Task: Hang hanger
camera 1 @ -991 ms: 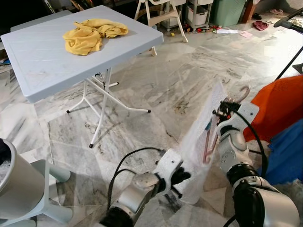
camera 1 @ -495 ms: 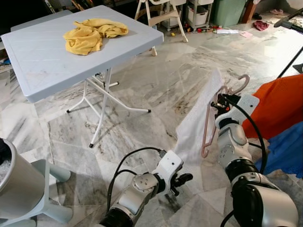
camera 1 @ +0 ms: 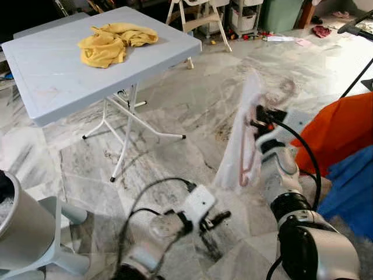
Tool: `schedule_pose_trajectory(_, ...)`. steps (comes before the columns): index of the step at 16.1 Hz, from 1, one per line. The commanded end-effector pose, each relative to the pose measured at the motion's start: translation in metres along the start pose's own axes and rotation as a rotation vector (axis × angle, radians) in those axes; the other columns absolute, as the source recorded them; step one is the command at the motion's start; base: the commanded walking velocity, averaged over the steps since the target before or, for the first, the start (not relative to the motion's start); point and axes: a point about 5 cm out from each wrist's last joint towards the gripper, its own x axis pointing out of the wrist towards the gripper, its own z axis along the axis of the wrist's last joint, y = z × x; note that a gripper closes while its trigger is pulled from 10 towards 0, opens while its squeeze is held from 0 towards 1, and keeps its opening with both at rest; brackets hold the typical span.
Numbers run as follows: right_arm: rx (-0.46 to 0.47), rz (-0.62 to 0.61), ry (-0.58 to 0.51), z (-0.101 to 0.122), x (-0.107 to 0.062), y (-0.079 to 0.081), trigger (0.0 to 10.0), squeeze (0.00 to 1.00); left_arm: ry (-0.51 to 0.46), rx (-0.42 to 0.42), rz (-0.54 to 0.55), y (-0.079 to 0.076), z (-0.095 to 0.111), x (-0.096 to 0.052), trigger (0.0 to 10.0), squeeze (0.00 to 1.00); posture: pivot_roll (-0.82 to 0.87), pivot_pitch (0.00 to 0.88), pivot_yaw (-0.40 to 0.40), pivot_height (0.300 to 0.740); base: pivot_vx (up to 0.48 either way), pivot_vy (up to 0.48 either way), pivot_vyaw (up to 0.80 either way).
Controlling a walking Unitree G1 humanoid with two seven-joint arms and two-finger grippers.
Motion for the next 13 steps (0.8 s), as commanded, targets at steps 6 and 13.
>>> schedule_pose_trajectory(6,-0.128,0.247,0.000,0.001,-0.018,-0.002,10.0,0.00,-0.146,0.167,0.273,0.057,0.023,-0.055,10.0,1.00,-0.04,0.073,0.069,0.740,0.000,0.000,0.00)
schedule_pose_trajectory(13,-0.117,0.605,0.117,-0.016,-0.049,0.008,10.0,0.00,-0.111,0.282,0.328,0.077,0.022,-0.098,10.0,1.00,-0.02,0.064,0.062,0.740,0.000,0.000,0.00)
